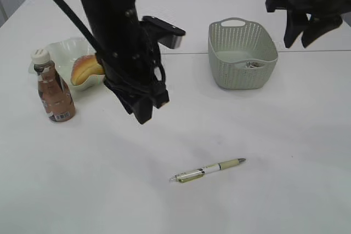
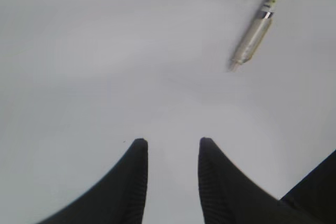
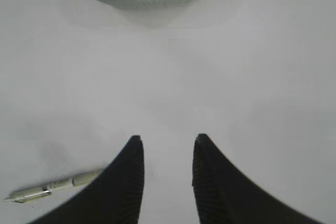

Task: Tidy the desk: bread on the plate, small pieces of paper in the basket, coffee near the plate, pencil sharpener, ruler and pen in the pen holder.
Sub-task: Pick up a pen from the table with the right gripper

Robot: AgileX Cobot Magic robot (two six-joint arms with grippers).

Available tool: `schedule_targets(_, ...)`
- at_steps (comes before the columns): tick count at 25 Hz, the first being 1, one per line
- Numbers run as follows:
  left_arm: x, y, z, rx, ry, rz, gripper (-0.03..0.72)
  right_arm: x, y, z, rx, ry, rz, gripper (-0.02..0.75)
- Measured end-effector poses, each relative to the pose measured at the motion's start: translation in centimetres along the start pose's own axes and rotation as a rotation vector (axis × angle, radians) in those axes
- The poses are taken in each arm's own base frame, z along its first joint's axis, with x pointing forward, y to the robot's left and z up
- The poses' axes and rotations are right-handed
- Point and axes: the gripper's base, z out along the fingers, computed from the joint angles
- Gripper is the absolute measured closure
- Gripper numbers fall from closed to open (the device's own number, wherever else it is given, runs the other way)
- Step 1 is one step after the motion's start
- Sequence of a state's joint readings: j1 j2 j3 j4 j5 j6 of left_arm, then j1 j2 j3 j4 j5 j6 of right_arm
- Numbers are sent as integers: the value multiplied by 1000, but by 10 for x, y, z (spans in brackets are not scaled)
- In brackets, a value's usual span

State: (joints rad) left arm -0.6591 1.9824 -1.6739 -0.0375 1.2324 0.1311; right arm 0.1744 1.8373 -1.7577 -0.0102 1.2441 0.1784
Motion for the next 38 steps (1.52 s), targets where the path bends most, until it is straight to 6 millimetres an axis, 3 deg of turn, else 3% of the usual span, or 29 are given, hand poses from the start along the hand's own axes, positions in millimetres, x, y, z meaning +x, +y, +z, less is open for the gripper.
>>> schedule_targets(3, -4, -28, 10, 15, 20, 69, 447, 11, -6, 4, 29, 34, -9, 502)
schedule_targets(7, -5, -49, 14, 30, 27, 117, 447, 19, -8, 0, 25, 42, -46, 502)
schedule_targets(13, -5, -49, 14, 28, 28, 44, 447, 33, 4, -11, -105, 46, -180, 503)
schedule_targets(19, -5, -47, 14, 27, 29, 2, 447, 50, 43, -10, -176, 59, -529, 500)
schedule_targets(23, -4, -30, 8, 22, 16, -41, 447, 60, 65, -10, -162, 60, -721, 488)
schedule_targets(28, 5, 18, -17, 4, -46, -160, 447, 63, 73, -11, -163, 55, -800, 444)
schedule_targets(30, 11, 40, -26, -15, -65, -211, 447, 64, 73, -10, -168, 59, -802, 390)
schedule_targets(35, 27, 72, -55, -47, -131, -295, 447, 75, 77, 1, -191, 107, -829, 168)
schedule_targets(38, 39, 85, -76, -68, -178, -335, 447, 79, 81, 3, -204, 119, -873, 115)
